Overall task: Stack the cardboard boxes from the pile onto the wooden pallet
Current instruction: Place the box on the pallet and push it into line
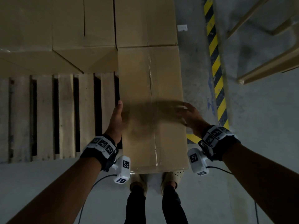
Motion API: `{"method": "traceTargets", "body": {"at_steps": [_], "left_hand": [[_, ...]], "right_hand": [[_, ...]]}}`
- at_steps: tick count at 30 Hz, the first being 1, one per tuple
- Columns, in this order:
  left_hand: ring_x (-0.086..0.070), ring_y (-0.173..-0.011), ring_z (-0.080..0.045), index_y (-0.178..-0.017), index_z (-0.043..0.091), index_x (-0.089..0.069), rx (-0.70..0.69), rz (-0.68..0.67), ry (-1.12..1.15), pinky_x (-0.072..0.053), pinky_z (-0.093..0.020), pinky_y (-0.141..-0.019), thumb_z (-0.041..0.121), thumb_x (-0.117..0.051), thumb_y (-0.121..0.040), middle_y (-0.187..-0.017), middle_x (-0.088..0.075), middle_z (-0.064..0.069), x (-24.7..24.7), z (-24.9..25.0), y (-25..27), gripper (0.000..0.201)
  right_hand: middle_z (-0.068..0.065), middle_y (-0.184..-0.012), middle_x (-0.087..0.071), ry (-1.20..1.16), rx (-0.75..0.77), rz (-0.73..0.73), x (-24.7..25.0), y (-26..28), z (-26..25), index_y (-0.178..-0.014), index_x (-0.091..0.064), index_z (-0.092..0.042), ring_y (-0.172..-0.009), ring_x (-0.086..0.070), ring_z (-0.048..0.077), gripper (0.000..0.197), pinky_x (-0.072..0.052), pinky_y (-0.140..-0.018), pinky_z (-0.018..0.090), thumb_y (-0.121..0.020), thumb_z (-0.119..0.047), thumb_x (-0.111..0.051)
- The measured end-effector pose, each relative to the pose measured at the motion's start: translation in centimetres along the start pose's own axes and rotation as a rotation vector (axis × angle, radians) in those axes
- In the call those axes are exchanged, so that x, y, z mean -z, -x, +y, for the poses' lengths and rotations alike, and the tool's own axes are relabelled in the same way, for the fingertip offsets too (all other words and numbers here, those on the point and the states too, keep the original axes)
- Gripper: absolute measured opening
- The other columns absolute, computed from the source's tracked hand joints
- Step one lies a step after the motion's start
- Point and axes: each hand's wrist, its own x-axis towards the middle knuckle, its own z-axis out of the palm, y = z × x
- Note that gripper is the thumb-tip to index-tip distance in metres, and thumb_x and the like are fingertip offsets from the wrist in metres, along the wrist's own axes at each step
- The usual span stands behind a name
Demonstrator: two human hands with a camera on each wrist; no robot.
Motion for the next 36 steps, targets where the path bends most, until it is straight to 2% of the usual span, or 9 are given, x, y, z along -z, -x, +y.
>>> {"method": "traceTargets", "body": {"at_steps": [2, 6, 11, 17, 24, 27, 29, 33, 36], "left_hand": [[-0.035, -0.147, -0.017, -0.158, 0.031, -0.030, -0.032, -0.004, -0.044, -0.024, -0.043, -0.123, 0.098, -0.043, -0.068, -0.161, -0.036, 0.004, -0.1, 0.1, 0.1, 0.113], [-0.042, -0.142, -0.016, -0.157, 0.030, -0.032, -0.036, 0.021, -0.021, -0.034, -0.046, -0.119, 0.102, -0.054, -0.050, -0.156, -0.043, 0.003, 0.1, -0.3, 0.0, 0.130], [-0.034, -0.146, -0.013, -0.158, 0.031, -0.027, -0.056, -0.008, -0.070, -0.026, -0.044, -0.123, 0.094, -0.042, -0.071, -0.161, -0.035, 0.005, 0.0, -0.2, 0.2, 0.109], [-0.038, -0.145, -0.012, -0.156, 0.034, -0.032, -0.069, 0.017, -0.112, -0.029, -0.048, -0.121, 0.055, -0.028, -0.107, -0.159, -0.040, 0.006, 1.0, -2.0, -1.2, 0.052], [-0.039, -0.144, -0.013, -0.150, 0.044, -0.038, 0.022, -0.008, -0.079, -0.028, -0.050, -0.120, 0.094, -0.040, -0.076, -0.156, -0.044, 0.009, 1.4, -2.7, -2.3, 0.090], [-0.045, -0.141, -0.014, -0.149, 0.035, -0.045, 0.049, -0.012, -0.020, -0.030, -0.049, -0.120, 0.095, -0.050, -0.069, -0.151, -0.050, 0.007, 1.7, -2.7, -2.8, 0.100], [-0.046, -0.140, -0.014, -0.149, 0.029, -0.047, 0.014, 0.005, -0.053, -0.031, -0.048, -0.120, 0.093, -0.053, -0.070, -0.150, -0.052, 0.005, 0.7, -0.7, -1.5, 0.102], [-0.036, -0.143, -0.013, -0.155, 0.016, -0.036, -0.211, 0.080, -0.332, -0.026, -0.029, -0.116, 0.048, -0.047, -0.103, -0.159, -0.038, -0.001, -1.6, 4.9, 2.6, 0.062], [-0.033, -0.144, -0.010, -0.154, 0.018, -0.037, -0.420, 0.037, -0.502, -0.029, -0.029, -0.115, 0.039, -0.051, -0.104, -0.160, -0.036, 0.000, -1.9, 9.2, 6.7, 0.056]], "right_hand": [[0.001, -0.099, -0.068, 0.030, 0.000, -0.001, 0.1, 0.0, -0.1, -0.131, -0.054, -0.008, -0.084, -0.065, 0.014, 0.038, -0.053, -0.067, 0.026, -0.094, -0.002, -0.056], [0.009, -0.106, -0.066, 0.040, 0.009, -0.012, 0.1, 0.2, -0.2, -0.128, -0.056, -0.007, -0.085, -0.065, 0.016, 0.034, -0.054, -0.062, 0.025, -0.094, -0.002, -0.055], [0.007, -0.103, -0.065, -0.037, -0.006, -0.034, 0.4, 0.5, -0.4, -0.129, -0.054, -0.009, -0.079, -0.066, 0.011, 0.035, -0.052, -0.053, 0.017, -0.095, 0.001, -0.051], [0.007, -0.102, -0.067, -0.037, -0.008, -0.022, 0.6, 0.4, 0.0, -0.129, -0.053, -0.011, -0.072, -0.068, 0.006, 0.037, -0.051, -0.052, 0.017, -0.095, 0.001, -0.053], [0.008, -0.112, -0.067, 0.038, -0.024, -0.028, 0.6, 0.2, -0.1, -0.133, -0.050, -0.012, -0.086, -0.067, 0.015, 0.040, -0.053, -0.054, 0.018, -0.094, -0.003, -0.055], [0.005, -0.111, -0.066, 0.146, 0.029, 0.010, 0.4, 0.6, -0.2, -0.139, -0.047, -0.009, -0.104, -0.066, 0.026, 0.048, -0.060, -0.077, 0.033, -0.092, -0.011, -0.059], [0.006, -0.127, -0.063, 0.290, 0.079, 0.028, 0.6, 1.2, -0.5, -0.147, -0.040, -0.014, -0.121, -0.058, 0.028, 0.076, -0.052, -0.099, 0.048, -0.080, -0.033, -0.069], [0.009, -0.152, -0.044, 0.586, 0.241, 0.082, -0.1, 4.8, -3.7, -0.153, -0.031, -0.020, -0.139, -0.041, 0.028, 0.077, -0.038, -0.110, 0.040, -0.089, -0.035, -0.071], [0.012, -0.151, -0.044, 0.625, 0.426, 0.150, -0.5, 9.7, -7.0, -0.153, -0.031, -0.015, -0.138, -0.041, 0.027, 0.075, -0.038, -0.106, 0.037, -0.091, -0.031, -0.070]]}}
